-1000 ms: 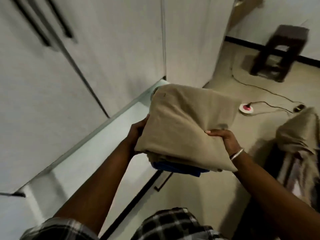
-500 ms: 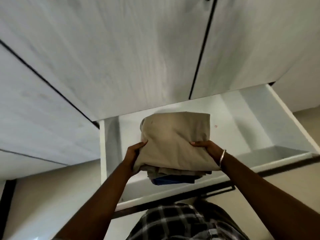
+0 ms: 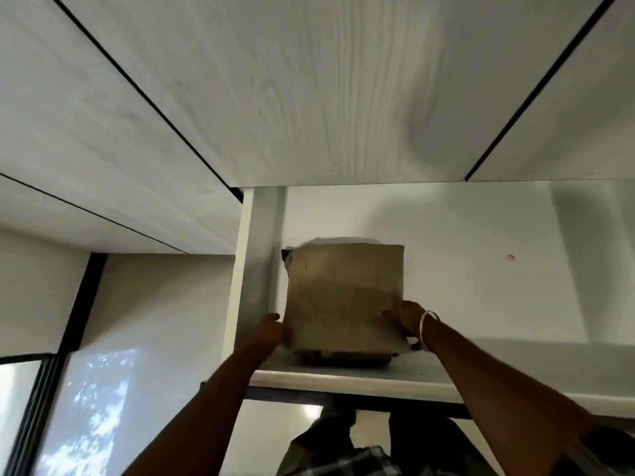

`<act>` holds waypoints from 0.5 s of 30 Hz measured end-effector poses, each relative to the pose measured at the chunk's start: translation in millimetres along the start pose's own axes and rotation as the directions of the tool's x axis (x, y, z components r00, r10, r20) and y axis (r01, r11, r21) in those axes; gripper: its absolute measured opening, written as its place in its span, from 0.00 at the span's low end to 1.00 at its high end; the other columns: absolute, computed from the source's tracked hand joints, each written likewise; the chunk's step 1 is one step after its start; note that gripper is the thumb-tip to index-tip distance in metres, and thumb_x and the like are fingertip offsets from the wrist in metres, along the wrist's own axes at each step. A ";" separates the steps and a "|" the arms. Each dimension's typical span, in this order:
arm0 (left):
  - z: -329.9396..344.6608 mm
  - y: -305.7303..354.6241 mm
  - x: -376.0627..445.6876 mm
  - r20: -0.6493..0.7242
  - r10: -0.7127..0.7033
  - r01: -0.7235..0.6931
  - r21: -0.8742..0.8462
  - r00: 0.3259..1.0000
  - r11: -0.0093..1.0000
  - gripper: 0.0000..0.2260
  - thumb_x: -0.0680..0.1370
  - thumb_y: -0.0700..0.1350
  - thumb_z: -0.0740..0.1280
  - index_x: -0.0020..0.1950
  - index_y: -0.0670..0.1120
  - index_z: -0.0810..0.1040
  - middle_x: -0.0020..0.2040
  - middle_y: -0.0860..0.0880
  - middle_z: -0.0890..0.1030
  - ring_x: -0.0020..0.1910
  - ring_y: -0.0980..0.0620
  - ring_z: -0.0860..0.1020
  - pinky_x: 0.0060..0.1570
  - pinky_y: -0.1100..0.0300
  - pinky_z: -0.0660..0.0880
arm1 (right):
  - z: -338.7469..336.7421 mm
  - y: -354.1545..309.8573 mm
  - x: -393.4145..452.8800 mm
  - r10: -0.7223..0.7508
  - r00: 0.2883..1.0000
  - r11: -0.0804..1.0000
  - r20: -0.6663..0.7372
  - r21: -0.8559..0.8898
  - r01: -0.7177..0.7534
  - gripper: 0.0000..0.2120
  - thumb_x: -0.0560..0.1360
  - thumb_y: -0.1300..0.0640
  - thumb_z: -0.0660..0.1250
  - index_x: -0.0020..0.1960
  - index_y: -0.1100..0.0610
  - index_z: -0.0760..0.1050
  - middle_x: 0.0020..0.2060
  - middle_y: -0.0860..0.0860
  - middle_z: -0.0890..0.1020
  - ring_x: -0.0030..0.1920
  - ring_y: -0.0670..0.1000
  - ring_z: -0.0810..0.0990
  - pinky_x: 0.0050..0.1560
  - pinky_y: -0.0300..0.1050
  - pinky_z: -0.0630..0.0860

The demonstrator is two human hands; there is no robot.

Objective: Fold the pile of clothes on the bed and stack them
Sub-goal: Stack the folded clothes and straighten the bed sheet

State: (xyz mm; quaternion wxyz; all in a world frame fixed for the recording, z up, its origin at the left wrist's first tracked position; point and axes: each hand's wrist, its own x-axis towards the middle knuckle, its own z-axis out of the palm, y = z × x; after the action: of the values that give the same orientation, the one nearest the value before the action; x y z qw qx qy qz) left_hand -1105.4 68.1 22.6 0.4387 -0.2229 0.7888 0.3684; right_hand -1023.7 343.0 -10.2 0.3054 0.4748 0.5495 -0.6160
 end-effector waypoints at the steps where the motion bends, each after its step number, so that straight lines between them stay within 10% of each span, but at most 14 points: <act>1: 3.5 -11.2 6.6 -0.038 0.020 -0.016 0.097 0.999 0.995 0.21 0.80 0.38 0.65 0.72 0.40 0.68 0.62 0.40 0.77 0.59 0.40 0.77 0.46 0.54 0.78 | 3.0 4.5 4.8 0.006 0.999 1.000 -0.046 -0.014 -0.007 0.31 0.72 0.51 0.75 0.69 0.58 0.67 0.61 0.59 0.76 0.54 0.58 0.76 0.50 0.54 0.75; 6: 6.5 -21.2 -9.7 -0.187 0.345 -0.267 0.345 0.920 0.900 0.21 0.80 0.41 0.66 0.73 0.47 0.70 0.67 0.47 0.76 0.61 0.47 0.77 0.57 0.54 0.76 | 18.7 13.9 24.0 -0.113 0.985 0.986 -0.133 0.108 0.128 0.40 0.68 0.52 0.79 0.72 0.59 0.60 0.62 0.56 0.73 0.56 0.58 0.73 0.55 0.54 0.75; 9: -8.2 -16.5 -29.7 -0.338 0.693 -0.359 0.666 0.637 0.655 0.21 0.77 0.44 0.69 0.70 0.48 0.72 0.67 0.47 0.75 0.63 0.44 0.75 0.61 0.45 0.73 | 28.6 13.4 27.1 -0.125 0.985 0.986 -0.114 0.100 0.137 0.43 0.68 0.51 0.78 0.74 0.56 0.57 0.62 0.54 0.71 0.59 0.58 0.72 0.58 0.54 0.73; 11: -17.5 -15.5 -28.8 -0.454 0.704 -0.313 0.669 0.546 0.674 0.27 0.77 0.45 0.69 0.74 0.44 0.67 0.72 0.43 0.69 0.69 0.42 0.68 0.65 0.42 0.67 | 33.9 15.2 30.6 -0.158 0.977 0.987 -0.140 -0.026 0.156 0.47 0.66 0.49 0.80 0.75 0.54 0.56 0.67 0.56 0.71 0.65 0.62 0.71 0.66 0.58 0.71; 15: -27.4 -13.4 -13.9 -0.523 0.466 -0.393 0.251 0.713 0.884 0.24 0.84 0.45 0.56 0.80 0.45 0.55 0.76 0.42 0.64 0.74 0.42 0.65 0.69 0.51 0.64 | 48.2 16.3 31.4 -0.211 0.966 0.975 -0.152 -0.105 0.196 0.50 0.64 0.50 0.81 0.76 0.54 0.55 0.70 0.56 0.69 0.68 0.63 0.69 0.69 0.60 0.68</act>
State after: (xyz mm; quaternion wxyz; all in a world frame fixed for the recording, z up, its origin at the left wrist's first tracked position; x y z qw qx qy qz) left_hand -1103.7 38.8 38.8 0.0975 -0.1057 0.9338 0.3277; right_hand -1032.5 297.6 -48.0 0.2156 0.4503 0.6454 -0.5782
